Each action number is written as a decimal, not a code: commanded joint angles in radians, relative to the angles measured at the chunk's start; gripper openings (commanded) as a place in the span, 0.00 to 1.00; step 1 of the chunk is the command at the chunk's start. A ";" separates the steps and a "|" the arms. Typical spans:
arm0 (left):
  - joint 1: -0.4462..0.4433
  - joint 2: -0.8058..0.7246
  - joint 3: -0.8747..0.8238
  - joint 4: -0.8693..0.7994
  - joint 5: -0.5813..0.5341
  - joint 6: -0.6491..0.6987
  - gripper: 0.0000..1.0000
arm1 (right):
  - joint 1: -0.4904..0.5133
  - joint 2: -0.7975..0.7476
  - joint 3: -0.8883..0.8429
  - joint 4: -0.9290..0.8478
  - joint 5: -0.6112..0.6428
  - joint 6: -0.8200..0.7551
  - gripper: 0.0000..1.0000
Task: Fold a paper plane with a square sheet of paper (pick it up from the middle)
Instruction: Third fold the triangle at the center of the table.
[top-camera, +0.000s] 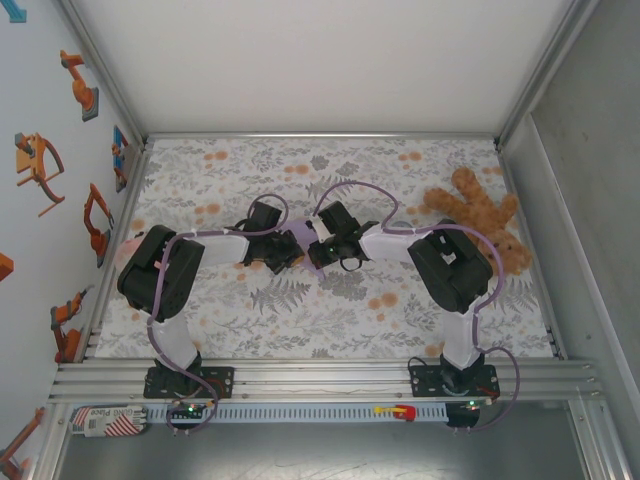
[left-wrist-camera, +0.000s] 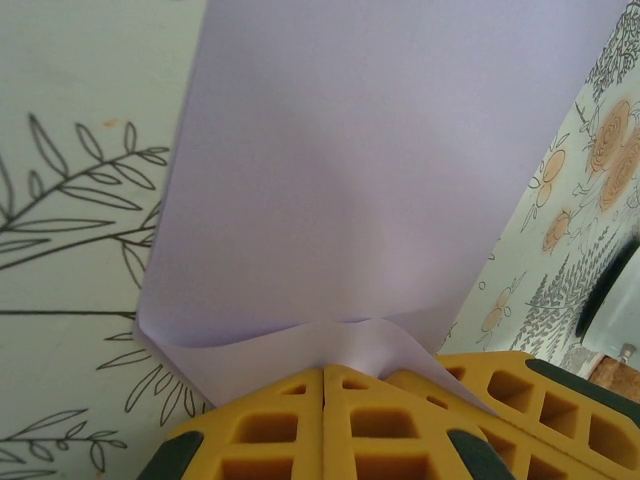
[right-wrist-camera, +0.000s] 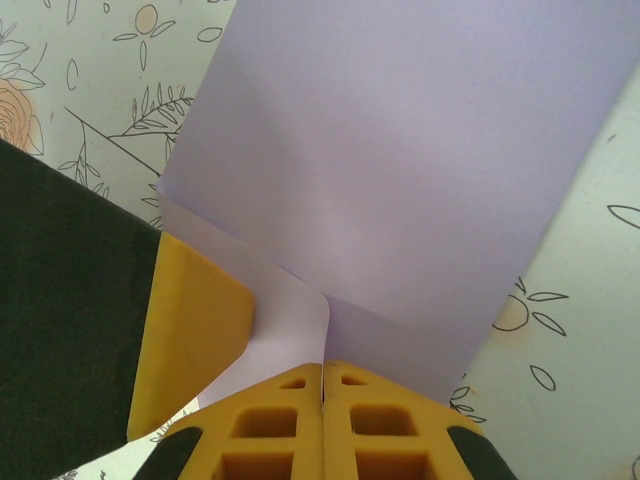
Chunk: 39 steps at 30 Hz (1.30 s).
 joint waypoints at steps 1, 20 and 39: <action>-0.002 0.025 -0.009 -0.068 -0.028 0.031 0.05 | -0.008 0.025 0.014 -0.029 0.011 0.007 0.00; 0.001 0.074 -0.036 -0.097 -0.081 0.025 0.03 | -0.060 -0.191 -0.057 -0.061 0.100 0.142 0.38; -0.001 0.121 -0.032 -0.097 -0.027 0.060 0.03 | -0.051 -0.224 -0.193 0.106 -0.121 0.492 0.04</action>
